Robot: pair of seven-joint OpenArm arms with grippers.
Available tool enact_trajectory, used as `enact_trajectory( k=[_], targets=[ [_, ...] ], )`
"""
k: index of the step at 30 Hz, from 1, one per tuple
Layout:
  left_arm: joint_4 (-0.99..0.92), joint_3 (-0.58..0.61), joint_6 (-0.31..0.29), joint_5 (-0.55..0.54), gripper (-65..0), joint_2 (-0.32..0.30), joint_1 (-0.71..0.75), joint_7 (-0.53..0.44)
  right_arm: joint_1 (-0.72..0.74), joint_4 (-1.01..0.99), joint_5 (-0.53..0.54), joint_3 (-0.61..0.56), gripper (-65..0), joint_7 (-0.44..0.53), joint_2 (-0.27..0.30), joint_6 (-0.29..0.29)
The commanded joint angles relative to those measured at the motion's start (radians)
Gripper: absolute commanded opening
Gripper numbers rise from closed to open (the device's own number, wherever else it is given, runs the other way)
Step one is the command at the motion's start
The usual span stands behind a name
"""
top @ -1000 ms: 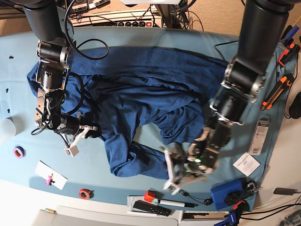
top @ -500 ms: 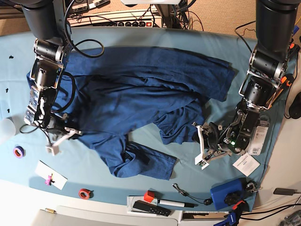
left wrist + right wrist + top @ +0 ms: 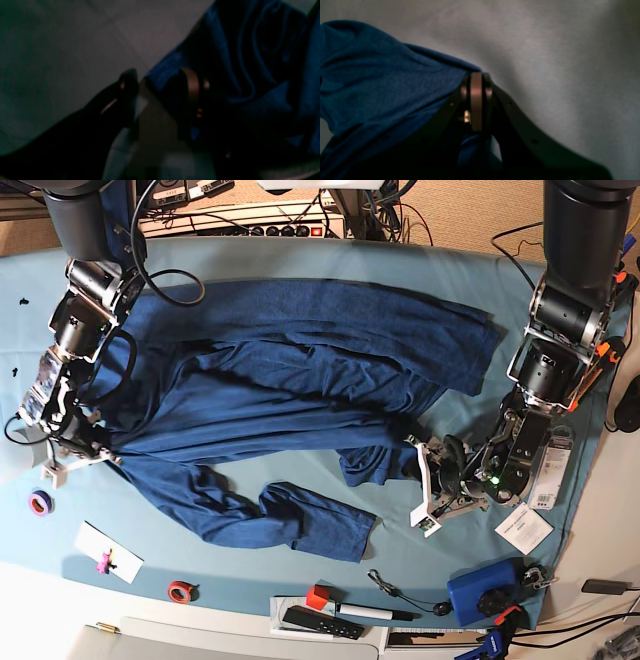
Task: Layout the t-shirt on the table in an organized manner, then fold the t-shirt properly
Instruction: 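Pull the grasped shirt edges apart with both grippers to spread it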
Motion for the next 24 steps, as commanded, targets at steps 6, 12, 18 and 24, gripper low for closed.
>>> enact_trajectory(
  k=[6, 12, 18, 24],
  targets=[
    [0.014, -0.007, 0.027, 0.027, -37.8, -0.006, -0.064, -0.049, 0.031, 0.018, 0.001, 0.062, -65.0, 0.036, 0.052, -0.015],
    [0.014, -0.007, 0.042, 0.027, -37.8, -0.027, -0.105, -0.048, 0.032, 0.018, 0.002, 0.149, -65.0, 0.065, 0.088, -0.050],
    [0.014, -0.007, 0.013, 0.026, -37.8, -0.055, -0.101, -0.046, 0.031, 0.018, 0.002, 0.238, -65.0, 0.076, 0.119, -0.050],
    [0.014, -0.006, -0.212, 0.015, -38.0, -0.089, -0.096, -0.047, 0.031, 0.018, 0.003, 0.281, -65.0, 0.063, 0.123, -0.048]
  ],
)
